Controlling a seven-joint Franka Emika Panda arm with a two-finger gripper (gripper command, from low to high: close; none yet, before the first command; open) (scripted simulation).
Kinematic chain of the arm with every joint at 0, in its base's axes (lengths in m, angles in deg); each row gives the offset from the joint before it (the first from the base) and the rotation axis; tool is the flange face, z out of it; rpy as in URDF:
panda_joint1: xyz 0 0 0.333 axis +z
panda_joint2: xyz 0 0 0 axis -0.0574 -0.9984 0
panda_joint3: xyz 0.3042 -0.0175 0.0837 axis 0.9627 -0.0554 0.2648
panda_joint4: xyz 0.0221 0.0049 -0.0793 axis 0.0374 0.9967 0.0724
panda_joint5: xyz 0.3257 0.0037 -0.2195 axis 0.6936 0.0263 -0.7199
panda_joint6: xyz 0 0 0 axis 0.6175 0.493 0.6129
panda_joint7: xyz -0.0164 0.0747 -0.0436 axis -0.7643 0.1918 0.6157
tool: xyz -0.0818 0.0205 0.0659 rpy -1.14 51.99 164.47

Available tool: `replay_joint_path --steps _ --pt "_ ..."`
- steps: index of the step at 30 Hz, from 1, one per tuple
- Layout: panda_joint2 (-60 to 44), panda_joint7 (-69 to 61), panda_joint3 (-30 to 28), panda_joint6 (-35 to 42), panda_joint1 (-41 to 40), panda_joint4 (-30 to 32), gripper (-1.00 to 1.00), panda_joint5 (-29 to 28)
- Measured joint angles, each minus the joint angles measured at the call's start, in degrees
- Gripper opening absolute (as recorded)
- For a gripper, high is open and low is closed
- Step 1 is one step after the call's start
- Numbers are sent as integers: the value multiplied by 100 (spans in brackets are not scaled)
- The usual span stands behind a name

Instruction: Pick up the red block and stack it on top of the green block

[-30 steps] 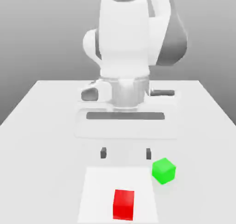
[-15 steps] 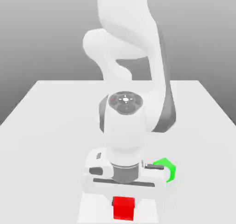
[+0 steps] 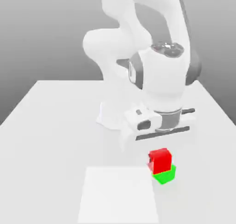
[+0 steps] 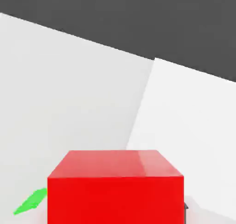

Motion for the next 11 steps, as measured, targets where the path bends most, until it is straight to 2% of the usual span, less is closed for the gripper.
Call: replay_joint_path --steps 3,8,9,11 --pt "88 -360 93 -231 222 319 -100 10" --pt "-858 -160 26 -1176 243 323 -100 -348" --pt "-992 -109 3 -1304 245 318 100 -419" --pt "-992 -108 3 -1304 246 318 100 -419"
